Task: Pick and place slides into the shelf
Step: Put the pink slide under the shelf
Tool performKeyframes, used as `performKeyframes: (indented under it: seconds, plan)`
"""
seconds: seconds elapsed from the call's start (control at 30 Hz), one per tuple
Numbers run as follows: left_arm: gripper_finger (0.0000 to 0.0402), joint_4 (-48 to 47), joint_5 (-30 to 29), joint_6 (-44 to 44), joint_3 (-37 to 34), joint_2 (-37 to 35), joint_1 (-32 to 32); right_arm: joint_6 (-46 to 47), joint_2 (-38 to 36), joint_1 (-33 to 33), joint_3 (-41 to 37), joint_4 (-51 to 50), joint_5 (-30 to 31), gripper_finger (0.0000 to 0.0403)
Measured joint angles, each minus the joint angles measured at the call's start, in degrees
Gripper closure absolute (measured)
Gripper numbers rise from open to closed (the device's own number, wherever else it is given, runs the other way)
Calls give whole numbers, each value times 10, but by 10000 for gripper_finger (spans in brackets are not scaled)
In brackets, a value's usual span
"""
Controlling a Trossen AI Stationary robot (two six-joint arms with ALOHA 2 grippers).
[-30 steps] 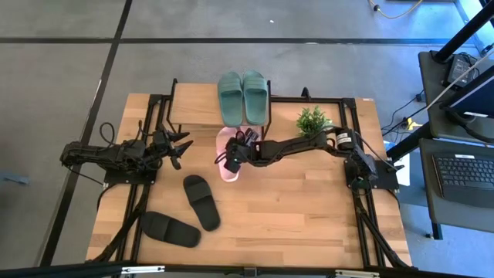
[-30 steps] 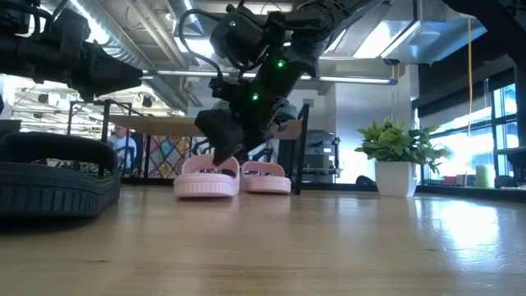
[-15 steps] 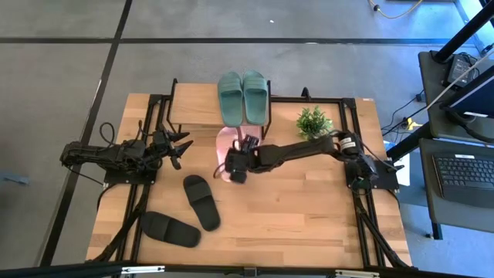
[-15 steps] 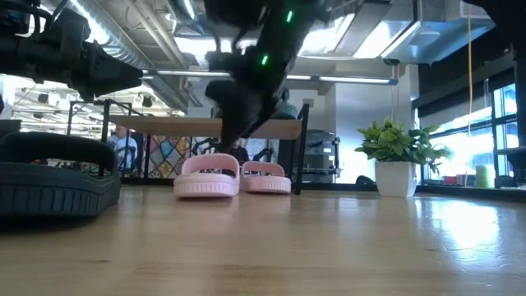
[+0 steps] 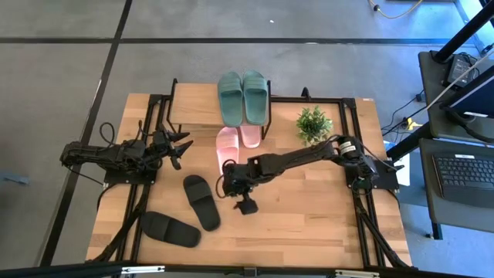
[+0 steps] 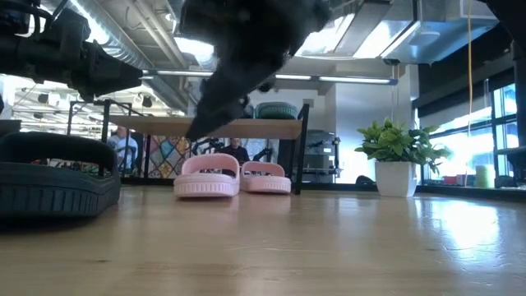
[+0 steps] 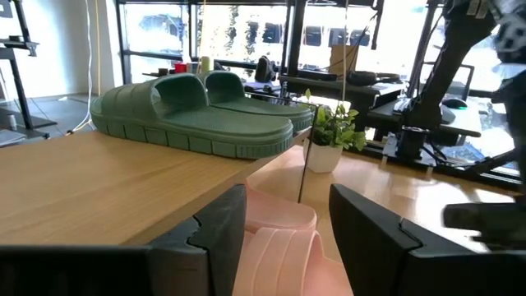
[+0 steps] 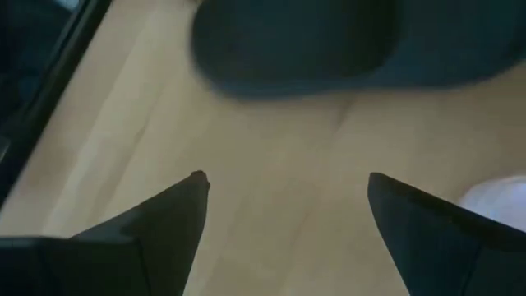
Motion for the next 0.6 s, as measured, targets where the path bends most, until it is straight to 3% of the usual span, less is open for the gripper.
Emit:
performKeyframes:
  seconds: [0.43,0.6]
  plan:
    - [233,0,0,-1,0,0,0,30,0,-11,-84,119,1,72]
    - [233,0,0,-1,0,0,0,28,0,-11,-90,126,44,72]
